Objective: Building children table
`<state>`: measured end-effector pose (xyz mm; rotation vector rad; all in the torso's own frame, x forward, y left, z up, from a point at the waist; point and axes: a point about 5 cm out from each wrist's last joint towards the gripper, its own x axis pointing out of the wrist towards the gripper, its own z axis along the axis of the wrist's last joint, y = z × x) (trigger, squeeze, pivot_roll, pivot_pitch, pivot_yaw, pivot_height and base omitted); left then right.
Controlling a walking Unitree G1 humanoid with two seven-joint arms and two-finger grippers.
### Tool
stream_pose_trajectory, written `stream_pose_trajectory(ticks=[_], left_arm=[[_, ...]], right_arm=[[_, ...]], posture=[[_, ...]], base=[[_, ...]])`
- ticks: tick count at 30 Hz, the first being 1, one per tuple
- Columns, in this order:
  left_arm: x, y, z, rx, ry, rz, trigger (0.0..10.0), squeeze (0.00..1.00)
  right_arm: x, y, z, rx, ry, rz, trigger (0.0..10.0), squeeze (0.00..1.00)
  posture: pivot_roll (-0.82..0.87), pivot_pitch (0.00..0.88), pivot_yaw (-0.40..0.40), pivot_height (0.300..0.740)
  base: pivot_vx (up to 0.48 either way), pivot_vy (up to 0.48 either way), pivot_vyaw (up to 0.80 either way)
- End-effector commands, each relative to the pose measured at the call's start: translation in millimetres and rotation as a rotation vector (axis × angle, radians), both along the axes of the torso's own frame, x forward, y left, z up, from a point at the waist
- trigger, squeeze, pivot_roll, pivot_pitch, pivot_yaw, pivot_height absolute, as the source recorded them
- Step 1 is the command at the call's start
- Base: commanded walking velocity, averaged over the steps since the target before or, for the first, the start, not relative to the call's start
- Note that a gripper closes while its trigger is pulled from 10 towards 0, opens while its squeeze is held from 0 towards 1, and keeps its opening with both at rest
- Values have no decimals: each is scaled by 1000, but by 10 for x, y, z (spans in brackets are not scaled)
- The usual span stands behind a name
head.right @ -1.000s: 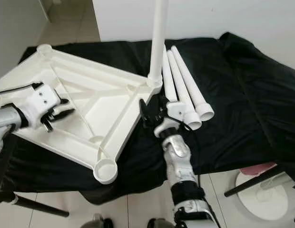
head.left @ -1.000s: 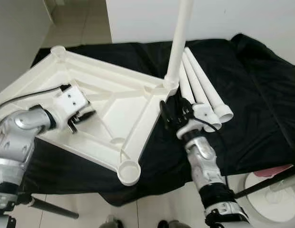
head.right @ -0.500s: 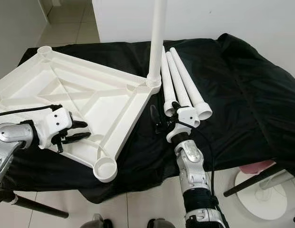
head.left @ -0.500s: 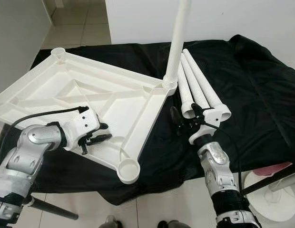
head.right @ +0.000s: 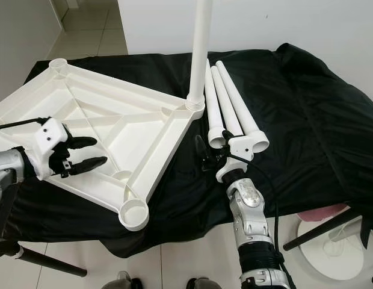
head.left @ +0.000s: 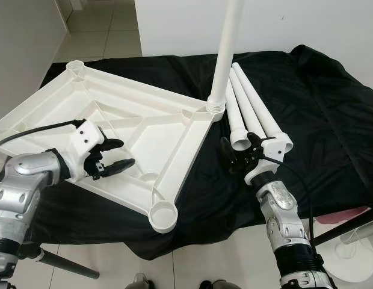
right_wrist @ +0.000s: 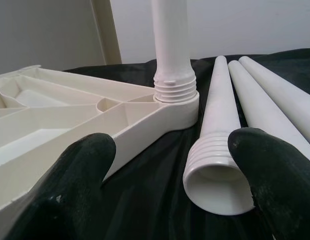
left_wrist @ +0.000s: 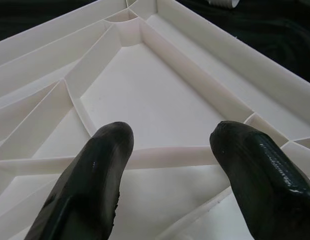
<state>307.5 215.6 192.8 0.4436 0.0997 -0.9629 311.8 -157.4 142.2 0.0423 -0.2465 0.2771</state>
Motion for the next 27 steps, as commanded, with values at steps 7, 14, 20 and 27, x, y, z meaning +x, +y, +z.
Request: stream_pose_trajectory(ticks=[7, 14, 20, 27], left_arm=[[-155, -39, -143, 127, 163, -307, 10000, 0], [-182, -25, -274, 205, 207, -330, 10000, 0], [-167, -39, -357, 237, 227, -340, 10000, 0], [-120, -40, -447, 291, 217, -339, 10000, 0]], right_arm=[[-15, -40, -12, -24, 14, -12, 10000, 0], [-26, -43, -11, -33, 14, -9, 10000, 0], [-46, -56, 2, -36, 11, -14, 10000, 0], [-59, -36, 16, -44, 8, -11, 10000, 0]], posture=[[-22, 45, 25, 740], [-30, 43, 29, 740], [-39, 45, 35, 740], [-45, 51, 34, 740]], base=[[0, 0, 0], [0, 0, 0], [0, 0, 0], [0, 0, 0]])
